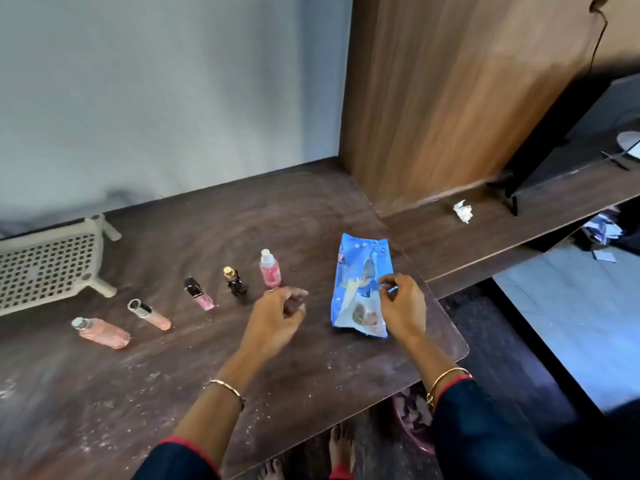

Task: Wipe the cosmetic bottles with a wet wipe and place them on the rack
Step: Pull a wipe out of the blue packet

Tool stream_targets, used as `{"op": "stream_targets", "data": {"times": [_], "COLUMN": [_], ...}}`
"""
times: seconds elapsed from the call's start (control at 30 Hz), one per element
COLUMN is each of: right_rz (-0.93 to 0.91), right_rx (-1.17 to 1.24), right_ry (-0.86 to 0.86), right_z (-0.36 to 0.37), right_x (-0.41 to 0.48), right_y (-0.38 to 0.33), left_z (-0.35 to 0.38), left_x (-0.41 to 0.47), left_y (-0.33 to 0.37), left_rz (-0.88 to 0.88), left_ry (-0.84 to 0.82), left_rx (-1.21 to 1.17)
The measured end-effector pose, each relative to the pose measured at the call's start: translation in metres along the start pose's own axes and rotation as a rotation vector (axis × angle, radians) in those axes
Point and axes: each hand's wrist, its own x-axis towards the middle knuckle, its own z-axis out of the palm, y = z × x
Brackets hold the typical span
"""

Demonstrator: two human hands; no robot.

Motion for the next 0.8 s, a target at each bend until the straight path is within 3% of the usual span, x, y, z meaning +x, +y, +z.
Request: {"op": "stream_targets", "data": {"times": [0.13, 0.3, 0.63, 0.8], "right_rz": [-0.057, -0.131, -0.166, -0.192], "right_rx": [-0.098, -0.238, -0.365, -0.213], "right_ry": [-0.193, -0.305, -0.286, -0.198], "right_z": [0.005, 0.011, 0.017, 0.015], "right_x": [0.013, 0.029, 0.045, 0.047], "right_y": [0.008, 0.011, 0.009, 0.012], "left_z": [0.03, 0.053, 0.068, 0.074], "left_x": [0.002, 0.011, 0.02, 0.018], "left_y": [0.001, 0.004, 0.006, 0.008], "left_rz": [-0.068, -0.079, -0.154, -0.234], "left_ry": [-0.129, -0.165, -0.131, -0.089], "left_rx": [0.048, 0.023, 0.045, 0.022]}}
